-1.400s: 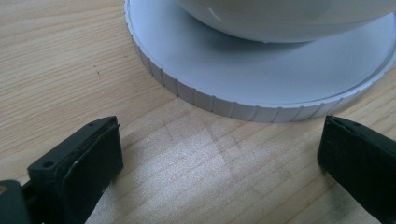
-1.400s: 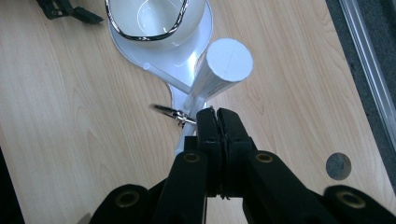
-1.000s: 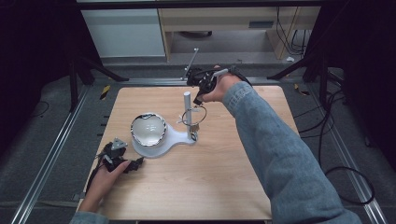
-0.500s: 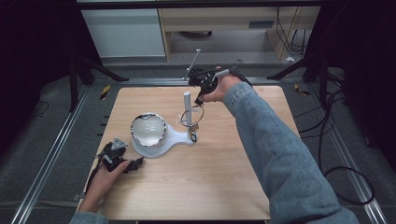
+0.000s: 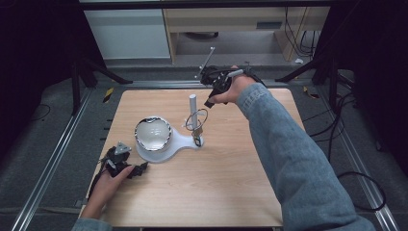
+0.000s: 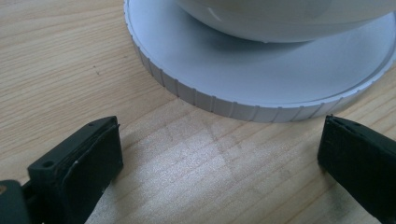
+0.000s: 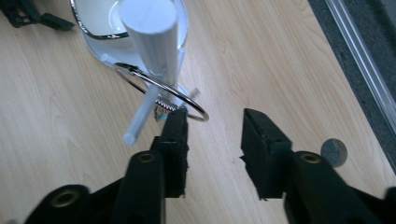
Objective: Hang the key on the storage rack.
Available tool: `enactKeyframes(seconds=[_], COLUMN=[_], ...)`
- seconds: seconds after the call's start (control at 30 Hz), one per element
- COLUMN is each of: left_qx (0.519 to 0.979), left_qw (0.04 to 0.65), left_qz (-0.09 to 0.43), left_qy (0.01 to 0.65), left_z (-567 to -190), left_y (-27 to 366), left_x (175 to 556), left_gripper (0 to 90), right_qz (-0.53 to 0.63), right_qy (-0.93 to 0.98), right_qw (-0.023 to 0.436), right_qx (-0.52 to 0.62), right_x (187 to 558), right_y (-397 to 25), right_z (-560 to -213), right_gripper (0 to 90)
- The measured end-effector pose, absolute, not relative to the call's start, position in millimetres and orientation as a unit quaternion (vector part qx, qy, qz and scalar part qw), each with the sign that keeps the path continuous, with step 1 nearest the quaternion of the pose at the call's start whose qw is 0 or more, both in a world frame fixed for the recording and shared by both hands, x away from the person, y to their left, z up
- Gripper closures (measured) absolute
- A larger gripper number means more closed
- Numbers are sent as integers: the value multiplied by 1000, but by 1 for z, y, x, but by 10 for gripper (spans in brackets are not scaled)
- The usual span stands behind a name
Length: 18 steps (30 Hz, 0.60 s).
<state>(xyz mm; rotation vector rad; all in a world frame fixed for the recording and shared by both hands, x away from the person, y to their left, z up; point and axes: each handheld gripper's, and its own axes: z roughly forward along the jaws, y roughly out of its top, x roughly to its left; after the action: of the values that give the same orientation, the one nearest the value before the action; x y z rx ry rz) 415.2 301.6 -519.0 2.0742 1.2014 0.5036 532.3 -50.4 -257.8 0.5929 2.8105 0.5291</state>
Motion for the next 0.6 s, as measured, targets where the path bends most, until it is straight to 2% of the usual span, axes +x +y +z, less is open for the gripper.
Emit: enactKeyframes(seconds=[0.03, 0.07, 0.13, 0.17, 0.27, 0.33, 0.5, 0.6], left_qx=[797, 796, 796, 797, 797, 797, 797, 797], left_qw=[339, 340, 340, 339, 340, 339, 339, 340], left_qz=[193, 194, 194, 193, 194, 193, 193, 193], left_qy=[461, 462, 462, 461, 461, 461, 461, 461], left_z=[-519, -519, -519, -519, -519, -519, -519, -519], left_y=[302, 302, 302, 302, 302, 302, 302, 302], left_x=[415, 415, 415, 415, 415, 415, 415, 415], left_gripper=[0, 0, 0, 0, 0, 0, 0, 0], right_qz=[180, 182, 182, 184, 192, 200, 236, 239], right_qy=[956, 954, 953, 950, 944, 940, 927, 925], right_qw=[110, 119, 120, 125, 136, 140, 161, 170], right_qx=[202, 208, 211, 220, 230, 238, 242, 240], right_x=[532, 533, 533, 535, 536, 536, 532, 531], right_y=[-50, -53, -54, -55, -58, -59, -67, -70], right_z=[-258, -258, -257, -257, -255, -254, -256, -257], right_gripper=[566, 501, 471, 399, 297, 278, 134, 116])
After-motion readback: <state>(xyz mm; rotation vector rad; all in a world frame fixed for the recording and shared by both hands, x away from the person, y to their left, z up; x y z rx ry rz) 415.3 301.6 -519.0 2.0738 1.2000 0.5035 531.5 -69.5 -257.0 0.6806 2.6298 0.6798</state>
